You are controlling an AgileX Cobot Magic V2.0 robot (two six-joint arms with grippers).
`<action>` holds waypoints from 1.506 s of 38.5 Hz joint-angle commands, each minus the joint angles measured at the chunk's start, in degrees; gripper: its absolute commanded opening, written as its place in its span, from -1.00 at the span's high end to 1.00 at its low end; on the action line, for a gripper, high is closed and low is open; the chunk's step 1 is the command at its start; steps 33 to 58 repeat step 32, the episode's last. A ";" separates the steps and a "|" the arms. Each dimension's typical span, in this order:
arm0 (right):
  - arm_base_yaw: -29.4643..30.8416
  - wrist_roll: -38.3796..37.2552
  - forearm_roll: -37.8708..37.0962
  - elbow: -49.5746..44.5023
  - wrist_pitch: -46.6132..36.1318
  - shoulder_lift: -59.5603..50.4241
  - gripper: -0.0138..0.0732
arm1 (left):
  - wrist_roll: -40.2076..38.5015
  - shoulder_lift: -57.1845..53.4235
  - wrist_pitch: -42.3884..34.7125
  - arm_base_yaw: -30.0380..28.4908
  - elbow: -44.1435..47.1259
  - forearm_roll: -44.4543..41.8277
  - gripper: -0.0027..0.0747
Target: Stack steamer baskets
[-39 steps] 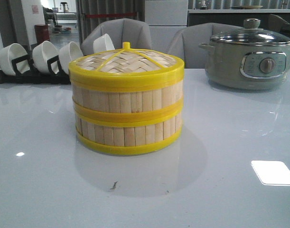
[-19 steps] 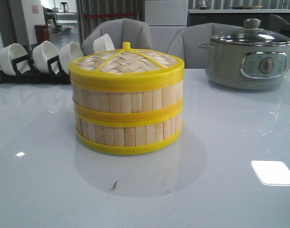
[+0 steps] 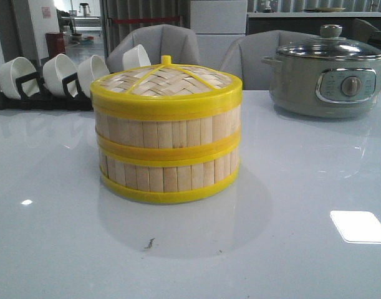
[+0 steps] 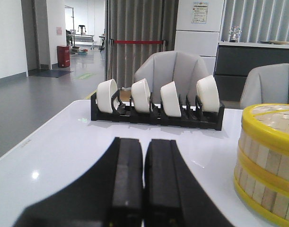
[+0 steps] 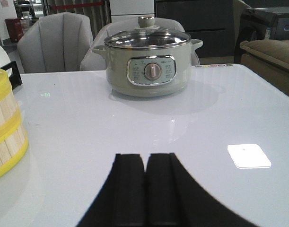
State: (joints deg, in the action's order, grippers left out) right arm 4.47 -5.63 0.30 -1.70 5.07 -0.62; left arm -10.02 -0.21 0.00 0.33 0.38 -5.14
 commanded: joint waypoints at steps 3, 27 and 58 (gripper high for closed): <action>0.35 0.18 0.08 0.84 -4.05 -1.19 0.56 | -0.10 -0.78 -4.31 -0.09 0.00 0.08 0.69; 0.35 0.18 0.08 0.84 -3.49 -1.19 0.56 | -0.10 -0.78 -4.31 -0.09 0.00 0.08 0.69; 0.35 0.18 0.08 0.84 -3.49 -1.19 0.56 | -0.10 -0.78 -4.31 -0.09 0.00 0.08 0.69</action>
